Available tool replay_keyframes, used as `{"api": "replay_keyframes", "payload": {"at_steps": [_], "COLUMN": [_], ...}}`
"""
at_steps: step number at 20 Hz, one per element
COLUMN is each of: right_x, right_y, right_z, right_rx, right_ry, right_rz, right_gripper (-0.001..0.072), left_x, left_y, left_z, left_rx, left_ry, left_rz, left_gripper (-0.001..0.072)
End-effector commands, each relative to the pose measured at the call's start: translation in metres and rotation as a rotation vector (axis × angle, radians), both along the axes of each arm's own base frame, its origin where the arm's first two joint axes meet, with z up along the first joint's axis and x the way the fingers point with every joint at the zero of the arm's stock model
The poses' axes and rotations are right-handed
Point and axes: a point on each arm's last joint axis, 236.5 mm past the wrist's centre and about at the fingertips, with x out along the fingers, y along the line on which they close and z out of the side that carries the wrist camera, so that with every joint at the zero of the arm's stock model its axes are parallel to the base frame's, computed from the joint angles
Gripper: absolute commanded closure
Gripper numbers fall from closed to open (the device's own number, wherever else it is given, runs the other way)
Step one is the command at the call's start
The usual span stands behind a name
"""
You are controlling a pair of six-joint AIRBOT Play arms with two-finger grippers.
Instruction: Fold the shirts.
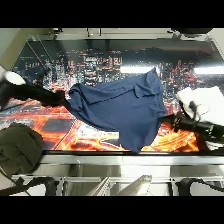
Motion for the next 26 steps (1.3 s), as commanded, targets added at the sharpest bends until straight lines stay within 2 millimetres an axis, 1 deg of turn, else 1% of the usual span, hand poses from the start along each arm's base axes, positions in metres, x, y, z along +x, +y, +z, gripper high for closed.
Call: {"api": "replay_keyframes", "payload": {"at_steps": [1,2,3,4,5,6,7,8,9,10,11,12,13,14,15,16,17,18,19,20,21,22,23,24,26], "right_x": [0.020,0.023,0.021,0.015,0.003,-0.012,-0.030,-0.047,-0.064,-0.078,-0.091,-0.101,-0.105,-0.104,-0.101,-0.096,-0.087,-0.076,-0.063,-0.048,-0.027,0.000,0.027,0.054,0.109], "right_y": [-0.027,-0.033,-0.035,-0.033,-0.028,-0.024,-0.020,-0.017,-0.016,-0.017,-0.017,-0.019,-0.023,-0.029,-0.035,-0.039,-0.044,-0.048,-0.051,-0.051,-0.049,-0.041,-0.031,-0.021,0.000], "right_z": [0.148,0.190,0.231,0.269,0.313,0.357,0.402,0.442,0.480,0.511,0.539,0.558,0.571,0.576,0.575,0.569,0.558,0.546,0.533,0.518,0.495,0.465,0.431,0.393,0.308], "right_rx": [0.143,0.127,0.094,0.069,0.039,0.005,-0.044,-0.103,-0.188,-0.291,-0.402,-0.517,-0.618,-0.711,-0.755,-0.761,-0.760,-0.740,-0.689,-0.636,-0.577,-0.532,-0.513,-0.523,-0.564], "right_ry": [-0.407,-0.520,-0.610,-0.697,-0.821,-0.948,-1.081,-1.197,-1.308,-1.405,-1.485,-1.537,-1.558,-1.558,-1.533,-1.491,-1.440,-1.398,-1.355,-1.311,-1.251,-1.176,-1.097,-1.015,-0.853], "right_rz": [-0.030,-0.048,-0.057,-0.054,-0.044,-0.043,-0.062,-0.101,-0.169,-0.251,-0.341,-0.429,-0.506,-0.573,-0.607,-0.604,-0.580,-0.540,-0.499,-0.448,-0.387,-0.314,-0.243,-0.181,-0.085], "right_gripper": [0.0697,0.0698,0.0698,0.0698,0.0698,0.0698,0.0697,0.0698,0.0697,0.0698,0.0697,0.0698,0.0697,0.0698,0.0697,0.0698,0.0698,0.0698,0.0697,0.0698,0.0698,0.0698,0.0698,0.0698,0.0698], "left_x": [0.014,0.015,0.012,0.006,-0.005,-0.019,-0.039,-0.061,-0.088,-0.114,-0.139,-0.157,-0.169,-0.174,-0.171,-0.165,-0.158,-0.151,-0.144,-0.137,-0.127,-0.113,-0.094,-0.071,-0.018], "left_y": [-0.016,-0.017,-0.017,-0.017,-0.021,-0.024,-0.026,-0.023,-0.019,-0.014,-0.009,-0.004,0.000,0.005,0.016,0.027,0.040,0.053,0.065,0.073,0.074,0.074,0.073,0.073,0.064], "left_z": [0.127,0.167,0.206,0.244,0.285,0.328,0.377,0.422,0.468,0.505,0.535,0.556,0.567,0.569,0.562,0.550,0.533,0.520,0.506,0.490,0.470,0.447,0.420,0.385,0.300], "left_rx": [-0.200,-0.248,-0.288,-0.324,-0.368,-0.417,-0.473,-0.514,-0.544,-0.544,-0.497,-0.409,-0.307,-0.205,-0.129,-0.076,-0.040,-0.045,-0.080,-0.111,-0.150,-0.199,-0.232,-0.240,-0.200], "left_ry": [-0.294,-0.387,-0.475,-0.562,-0.664,-0.777,-0.914,-1.047,-1.193,-1.330,-1.463,-1.565,-1.635,-1.660,-1.637,-1.591,-1.542,-1.505,-1.476,-1.444,-1.404,-1.348,-1.270,-1.171,-0.964], "left_rz": [-0.003,0.009,0.017,0.018,-0.003,-0.024,-0.043,-0.045,-0.035,-0.020,0.007,0.061,0.110,0.157,0.226,0.282,0.326,0.365,0.404,0.414,0.390,0.359,0.340,0.329,0.296], "left_gripper": [0.0685,0.0685,0.0685,0.0685,0.0685,0.0685,0.0685,0.0685,0.0685,0.0685,0.0685,0.0684,0.0682,0.0681,0.0681,0.0680,0.0680,0.0680,0.0680,0.0680,0.0680,0.0680,0.0680,0.0680,0.0680]}}
